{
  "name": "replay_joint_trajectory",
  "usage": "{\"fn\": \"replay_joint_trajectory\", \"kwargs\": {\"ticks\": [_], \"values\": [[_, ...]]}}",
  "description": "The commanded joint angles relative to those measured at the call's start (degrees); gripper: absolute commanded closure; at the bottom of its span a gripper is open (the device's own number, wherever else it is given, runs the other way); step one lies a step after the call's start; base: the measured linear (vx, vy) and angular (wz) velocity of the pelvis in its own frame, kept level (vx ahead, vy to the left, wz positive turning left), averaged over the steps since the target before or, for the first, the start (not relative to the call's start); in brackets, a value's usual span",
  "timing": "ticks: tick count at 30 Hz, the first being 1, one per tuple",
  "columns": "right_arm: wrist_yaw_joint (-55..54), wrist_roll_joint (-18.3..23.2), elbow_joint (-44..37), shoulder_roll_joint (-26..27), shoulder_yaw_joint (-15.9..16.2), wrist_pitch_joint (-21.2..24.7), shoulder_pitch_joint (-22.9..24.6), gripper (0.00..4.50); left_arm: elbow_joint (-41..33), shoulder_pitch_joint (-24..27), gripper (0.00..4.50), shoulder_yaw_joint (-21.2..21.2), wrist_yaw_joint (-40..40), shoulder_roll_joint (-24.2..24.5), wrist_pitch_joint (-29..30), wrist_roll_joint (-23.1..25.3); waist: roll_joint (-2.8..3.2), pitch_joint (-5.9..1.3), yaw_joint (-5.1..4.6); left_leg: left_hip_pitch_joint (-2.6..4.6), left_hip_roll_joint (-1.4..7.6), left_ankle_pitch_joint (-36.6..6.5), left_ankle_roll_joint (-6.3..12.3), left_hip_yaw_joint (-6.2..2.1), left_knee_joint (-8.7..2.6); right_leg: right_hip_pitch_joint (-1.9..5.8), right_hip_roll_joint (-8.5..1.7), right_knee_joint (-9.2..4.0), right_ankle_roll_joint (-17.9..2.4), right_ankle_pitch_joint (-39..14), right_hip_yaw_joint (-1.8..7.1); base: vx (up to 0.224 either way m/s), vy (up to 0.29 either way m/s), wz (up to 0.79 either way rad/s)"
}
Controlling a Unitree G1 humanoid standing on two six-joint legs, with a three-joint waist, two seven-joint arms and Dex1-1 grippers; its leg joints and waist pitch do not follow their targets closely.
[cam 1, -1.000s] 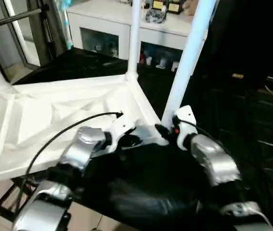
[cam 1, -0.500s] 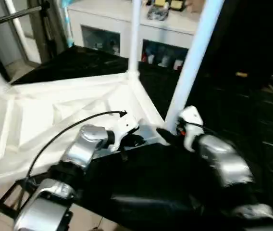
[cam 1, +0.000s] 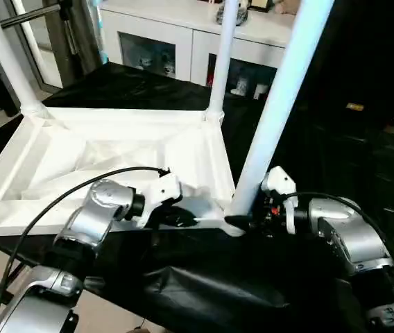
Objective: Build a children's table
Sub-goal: Rotate leg to tighten
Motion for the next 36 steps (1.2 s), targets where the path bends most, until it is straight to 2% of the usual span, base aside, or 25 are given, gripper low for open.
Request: {"fn": "replay_joint_trajectory", "kwargs": {"ticks": [1,7,11,14,15,16,18,20,21,22,23,25,27,29,30,32,36], "values": [[6.61,0.92,-0.3,2.78,10.53,2.08,1.87,1.66,-2.92,-1.19,4.5,-1.37,0.98,-2.67,-0.47,-2.59,-0.02,-2.18,0.13,0.42,2.43,-12.05,1.22,-0.3,-3.58,2.07,-4.05,-3.73,-11.31,-8.57,2.25,0.0,0.0,0.0],[7.45,0.72,-0.73,2.98,10.42,2.6,2.25,2.1,-3.1,-1.01,4.5,-1.43,0.88,-2.33,-0.18,-2.54,0.02,-2.36,0.16,0.29,2.28,-9.32,1.87,-0.22,-3.25,2.25,-3.84,-3.17,-12.17,-3.64,2.11,0.0,0.0,0.0],[6.98,0.66,-0.84,3.21,10.22,2.94,2.49,2.3,-2.87,-1.09,4.5,-1.21,2.05,-2.57,0.03,-2.11,-0.02,-2.31,0.2,0.28,2.28,-9.71,1.87,-0.22,-3.26,2.27,-3.89,-3.24,-12.16,-4.41,2.1,0.0,0.0,0.0],[0.37,0.33,0.17,5.93,8.46,4.58,3.12,2.43,0.11,-2.89,4.5,0.54,9.75,-4.95,0.78,-0.14,-0.07,-2.1,0.08,0.4,2.31,-12.04,1.15,-0.28,-3.52,2.09,-3.98,-3.71,-11.52,-8.34,2.21,0.0,0.0,0.0],[-1.52,-0.12,0.75,6.76,8.02,4.38,3.12,2.45,0.51,-3.2,4.5,0.8,11.04,-5.34,1.05,0.16,0.01,-1.85,0.07,0.47,2.27,-13.78,0.63,-0.35,-3.73,1.9,-4.09,-4.09,-10.91,-11.39,2.29,0.0,0.0,0.0],[-2.16,-0.28,0.94,7.05,7.87,4.31,3.12,2.45,0.65,-3.3,4.5,0.88,11.48,-5.48,1.14,0.26,0.04,-1.56,-0.08,0.58,2.22,-16.55,-0.19,-0.52,-4.08,1.71,-4.23,-4.61,-9.63,-16.71,2.35,0.0,0.0,0.0],[-5.69,-1.27,2.16,8.5,7.17,3.89,2.98,2.48,1.31,-3.81,4.5,1.31,13.58,-6.2,1.59,0.65,-0.05,-1.52,-0.18,1.1,2.2,-19.79,-1.29,-0.85,-4.25,1.44,-4.53,-5.25,-7.63,-23.36,2.5,0.0,0.0,0.0],[-21.34,-5.04,8.98,14.59,3.86,4.6,1.1,2.51,3.5,-5.43,4.5,2.39,21.11,-9.47,3.26,1.7,-0.05,-1.33,-0.61,0.99,2.12,-21.89,-2.24,-1.11,-4.62,1.16,-4.44,-5.47,-6.23,-26.9,2.5,-0.026,0.003,-0.04],[-22.56,-5.29,9.56,15.06,3.62,4.79,0.91,2.52,3.67,-5.56,4.5,2.45,21.71,-9.78,3.41,1.77,-0.06,-1.27,-1.09,1.1,1.92,-23.7,-3.06,-1.49,-4.78,1.08,-4.54,-5.85,-5.05,-31.28,2.17,-0.059,0.01,-0.1],[-24.94,-5.8,10.7,15.99,3.14,5.16,0.54,2.53,4.0,-5.81,4.5,2.58,22.9,-10.39,3.71,1.92,-0.09,-1.36,-1.29,1.31,1.91,-24.74,-3.08,-1.7,-4.72,0.95,-4.71,-6.25,-3.92,-33.64,2.13,-0.059,0.01,-0.1],[-28.8,-6.15,12.38,17.63,2.04,5.4,-0.15,2.53,4.52,-6.22,4.5,2.78,25.09,-11.48,4.31,2.26,-0.07,-1.57,-1.34,1.39,1.94,-24.65,-2.95,-1.78,-4.66,0.96,-4.78,-6.26,-3.86,-32.91,2.16,0.0,0.0,0.0],[-32.76,-6.26,14.0,19.33,0.79,5.61,-1.05,2.54,4.82,-6.54,4.5,2.84,27.05,-12.75,4.95,2.57,0.0,-1.4,-1.7,1.27,1.93,-24.87,-2.19,-1.68,-4.81,0.78,-4.41,-6.31,-4.45,-29.93,2.24,0.0,0.0,0.0],[-35.35,-6.23,15.31,20.61,-0.02,5.29,-1.85,2.54,4.94,-6.73,4.5,2.81,28.38,-13.89,5.36,2.74,0.07,-1.3,-1.94,1.46,1.86,-25.73,-2.22,-1.56,-4.74,0.31,-4.38,-6.46,-4.63,-30.66,2.37,0.0,0.0,0.0],[-36.18,-6.43,16.88,21.83,0.24,2.7,-2.89,2.54,4.88,-6.72,4.5,2.34,29.24,-15.73,5.44,2.8,0.04,-1.33,-1.9,1.43,1.83,-26.29,-2.05,-1.67,-4.75,0.45,-4.43,-6.6,-4.14,-31.6,2.24,0.0,0.0,0.0],[-34.64,-5.77,16.6,22.15,0.12,2.35,-2.91,2.19,4.72,-6.61,4.5,2.07,28.92,-16.2,5.4,2.7,0.04,-1.36,-1.81,1.39,1.86,-25.99,-1.76,-1.62,-4.76,0.42,-4.48,-6.68,-4.05,-31.02,2.3,0.0,0.0,0.0],[-32.07,-4.09,16.06,22.88,-0.9,2.85,-3.04,1.84,4.69,-6.43,4.5,1.59,27.99,-16.43,4.54,2.72,0.09,-1.36,-1.7,1.33,1.87,-25.73,-1.23,-1.55,-4.81,0.39,-4.39,-6.61,-4.14,-29.93,2.44,0.0,0.0,0.0],[-29.37,-3.97,15.15,22.37,0.0,2.42,-2.84,1.62,4.12,-5.91,4.5,0.98,25.69,-15.89,3.5,2.35,0.11,-1.42,-1.7,1.03,1.96,-24.54,-1.15,-1.49,-4.94,0.6,-4.31,-6.28,-4.69,-27.28,2.53,0.0,0.0,0.0]]}}
